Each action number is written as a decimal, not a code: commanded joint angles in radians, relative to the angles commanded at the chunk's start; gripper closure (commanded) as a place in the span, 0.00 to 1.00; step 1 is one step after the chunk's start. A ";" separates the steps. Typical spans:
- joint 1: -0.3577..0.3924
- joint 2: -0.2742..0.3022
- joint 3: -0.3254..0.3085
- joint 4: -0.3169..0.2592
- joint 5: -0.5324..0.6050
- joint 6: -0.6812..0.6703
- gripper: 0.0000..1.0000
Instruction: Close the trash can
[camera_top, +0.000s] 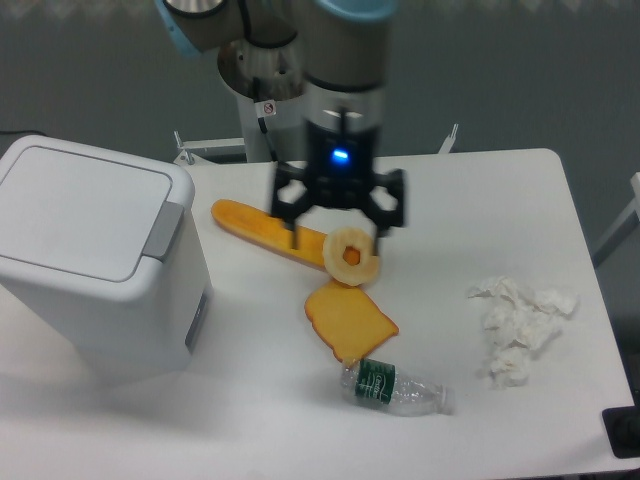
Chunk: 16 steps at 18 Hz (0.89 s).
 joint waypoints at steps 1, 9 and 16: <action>0.026 -0.017 0.000 0.002 0.012 0.052 0.00; 0.177 -0.146 0.006 0.009 0.123 0.491 0.00; 0.194 -0.232 0.003 0.012 0.175 0.659 0.00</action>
